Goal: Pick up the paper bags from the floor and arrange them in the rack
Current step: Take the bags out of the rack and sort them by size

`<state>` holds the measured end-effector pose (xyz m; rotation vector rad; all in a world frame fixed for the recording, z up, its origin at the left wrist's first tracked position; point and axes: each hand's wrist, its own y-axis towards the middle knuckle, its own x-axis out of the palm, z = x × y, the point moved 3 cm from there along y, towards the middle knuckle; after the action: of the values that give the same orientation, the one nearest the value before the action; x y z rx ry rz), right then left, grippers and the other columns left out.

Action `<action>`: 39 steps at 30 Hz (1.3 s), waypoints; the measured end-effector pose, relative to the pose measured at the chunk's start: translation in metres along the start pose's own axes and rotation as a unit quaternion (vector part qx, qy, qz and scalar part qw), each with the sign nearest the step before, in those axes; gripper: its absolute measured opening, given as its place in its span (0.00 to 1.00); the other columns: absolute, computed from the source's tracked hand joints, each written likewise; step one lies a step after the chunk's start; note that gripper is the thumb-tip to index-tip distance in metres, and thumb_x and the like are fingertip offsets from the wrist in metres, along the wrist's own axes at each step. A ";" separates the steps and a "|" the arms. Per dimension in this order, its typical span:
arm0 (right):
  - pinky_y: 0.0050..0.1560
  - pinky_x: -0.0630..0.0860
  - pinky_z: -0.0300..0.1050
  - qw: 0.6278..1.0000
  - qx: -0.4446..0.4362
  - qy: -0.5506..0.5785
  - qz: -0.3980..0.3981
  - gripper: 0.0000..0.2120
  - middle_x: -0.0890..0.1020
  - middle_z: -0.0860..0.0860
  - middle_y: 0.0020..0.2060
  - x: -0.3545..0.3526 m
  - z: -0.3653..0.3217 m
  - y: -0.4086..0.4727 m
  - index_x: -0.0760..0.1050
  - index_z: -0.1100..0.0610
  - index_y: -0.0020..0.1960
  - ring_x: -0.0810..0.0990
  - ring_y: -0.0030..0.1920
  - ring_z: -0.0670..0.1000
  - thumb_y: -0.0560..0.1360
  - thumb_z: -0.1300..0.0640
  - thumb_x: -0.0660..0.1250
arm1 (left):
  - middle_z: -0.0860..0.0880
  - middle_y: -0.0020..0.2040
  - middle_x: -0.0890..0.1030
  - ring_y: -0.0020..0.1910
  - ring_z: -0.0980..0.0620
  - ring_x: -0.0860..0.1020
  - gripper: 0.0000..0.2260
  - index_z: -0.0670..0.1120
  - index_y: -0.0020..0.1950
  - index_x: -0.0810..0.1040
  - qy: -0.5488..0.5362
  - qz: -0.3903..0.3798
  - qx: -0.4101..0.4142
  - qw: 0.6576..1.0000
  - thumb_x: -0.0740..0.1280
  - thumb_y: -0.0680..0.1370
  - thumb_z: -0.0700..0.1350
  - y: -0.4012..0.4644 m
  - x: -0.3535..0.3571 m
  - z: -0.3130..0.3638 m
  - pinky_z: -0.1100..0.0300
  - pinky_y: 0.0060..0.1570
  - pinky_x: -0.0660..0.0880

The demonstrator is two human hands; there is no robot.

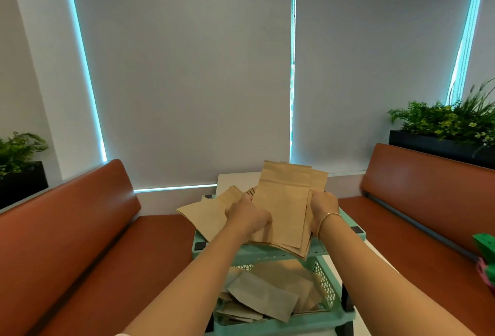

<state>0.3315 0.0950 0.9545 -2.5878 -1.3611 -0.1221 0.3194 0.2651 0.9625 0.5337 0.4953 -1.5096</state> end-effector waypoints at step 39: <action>0.62 0.72 0.55 0.982 -0.062 -0.130 -0.120 0.10 0.78 0.58 0.54 0.008 -0.003 -0.007 0.71 0.59 0.58 0.76 0.56 0.59 0.79 0.57 0.59 | 0.44 0.70 0.69 0.67 0.43 0.68 0.26 0.45 0.72 0.64 0.211 0.064 0.027 0.975 0.63 0.78 0.54 0.021 -0.043 -0.003 0.52 0.64 0.68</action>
<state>0.3302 0.1051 0.9600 -2.5994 -1.8118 0.0998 0.3404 0.3008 0.9869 0.9209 0.7352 -1.2897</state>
